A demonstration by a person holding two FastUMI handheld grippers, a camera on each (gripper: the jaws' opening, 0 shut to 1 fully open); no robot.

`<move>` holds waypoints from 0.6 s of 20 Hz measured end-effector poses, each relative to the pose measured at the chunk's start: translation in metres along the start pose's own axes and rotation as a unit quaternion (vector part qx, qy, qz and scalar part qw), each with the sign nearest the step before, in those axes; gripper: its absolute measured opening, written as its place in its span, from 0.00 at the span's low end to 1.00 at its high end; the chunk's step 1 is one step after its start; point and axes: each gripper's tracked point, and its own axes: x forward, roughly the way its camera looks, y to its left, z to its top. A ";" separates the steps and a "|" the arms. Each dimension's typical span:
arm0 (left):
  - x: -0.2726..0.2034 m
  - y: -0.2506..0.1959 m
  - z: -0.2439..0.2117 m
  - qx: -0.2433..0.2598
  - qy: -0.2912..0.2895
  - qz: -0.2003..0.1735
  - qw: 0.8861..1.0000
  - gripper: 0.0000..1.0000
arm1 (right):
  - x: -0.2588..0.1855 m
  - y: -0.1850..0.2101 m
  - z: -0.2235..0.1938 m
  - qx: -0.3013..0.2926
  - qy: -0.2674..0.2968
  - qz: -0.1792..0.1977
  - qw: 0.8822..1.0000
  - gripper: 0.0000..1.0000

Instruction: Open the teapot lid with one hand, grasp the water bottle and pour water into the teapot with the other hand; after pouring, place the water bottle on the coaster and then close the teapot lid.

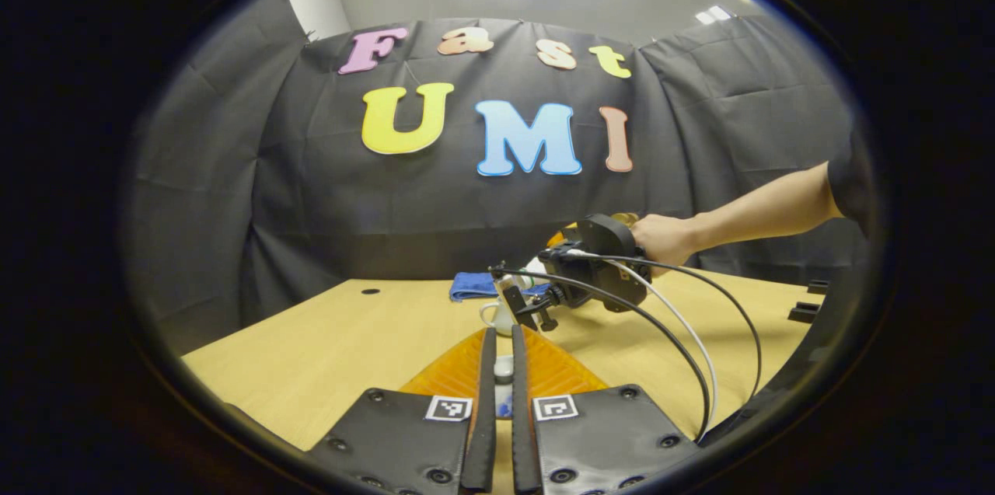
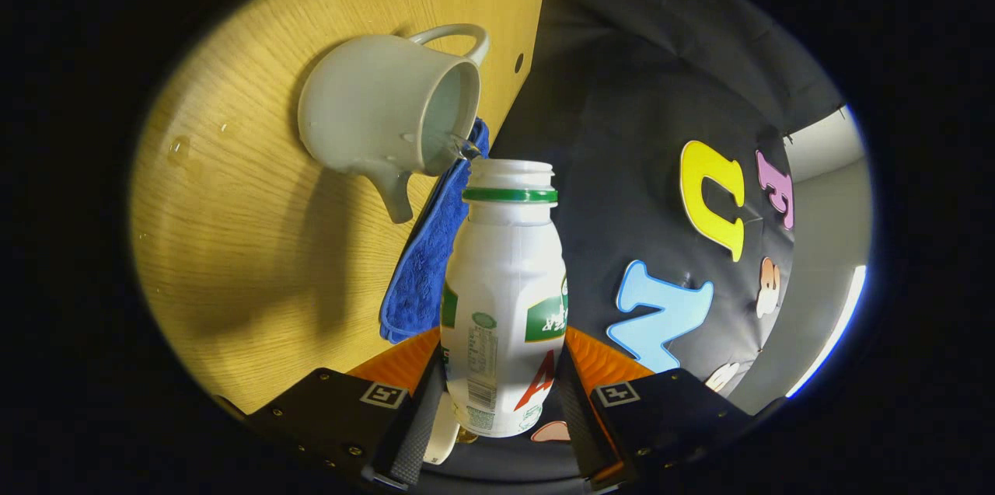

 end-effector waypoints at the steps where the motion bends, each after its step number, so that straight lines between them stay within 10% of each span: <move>1: 0.001 -0.001 0.001 0.000 0.000 0.000 1.000 0.19 | 0.000 0.000 0.000 -0.001 -0.001 0.000 1.000 0.73; 12: 0.001 0.000 0.000 0.006 0.001 0.002 1.000 0.19 | 0.001 -0.005 0.004 -0.025 -0.007 -0.006 1.000 0.73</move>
